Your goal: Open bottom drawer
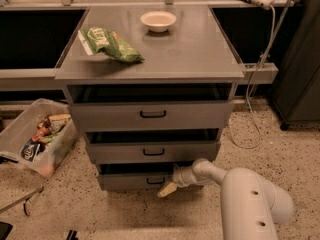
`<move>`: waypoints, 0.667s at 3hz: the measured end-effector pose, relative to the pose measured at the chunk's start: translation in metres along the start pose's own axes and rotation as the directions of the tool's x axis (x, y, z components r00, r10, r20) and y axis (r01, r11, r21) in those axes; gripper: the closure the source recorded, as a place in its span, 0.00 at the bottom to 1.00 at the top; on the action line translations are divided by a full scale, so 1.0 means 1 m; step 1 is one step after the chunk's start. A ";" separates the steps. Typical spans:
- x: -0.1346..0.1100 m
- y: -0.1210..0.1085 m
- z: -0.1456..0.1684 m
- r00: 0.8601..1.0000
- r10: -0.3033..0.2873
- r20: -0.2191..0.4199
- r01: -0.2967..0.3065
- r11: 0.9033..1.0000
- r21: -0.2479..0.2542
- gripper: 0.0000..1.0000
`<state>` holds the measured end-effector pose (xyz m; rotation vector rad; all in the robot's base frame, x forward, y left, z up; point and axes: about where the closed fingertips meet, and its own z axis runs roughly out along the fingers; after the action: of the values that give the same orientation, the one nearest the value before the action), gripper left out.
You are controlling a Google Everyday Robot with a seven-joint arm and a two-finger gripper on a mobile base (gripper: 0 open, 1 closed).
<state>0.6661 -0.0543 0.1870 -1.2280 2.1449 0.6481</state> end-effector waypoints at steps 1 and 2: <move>0.005 0.020 -0.010 0.999 0.037 0.003 -0.037 0.999 -0.006 0.00; 0.005 0.020 -0.010 0.999 0.037 0.003 -0.037 0.999 -0.006 0.00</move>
Offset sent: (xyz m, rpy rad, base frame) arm -0.1456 -0.0156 0.0126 0.0881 0.1668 -0.1600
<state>0.6435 -0.0546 0.1930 -1.1915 2.1696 0.6717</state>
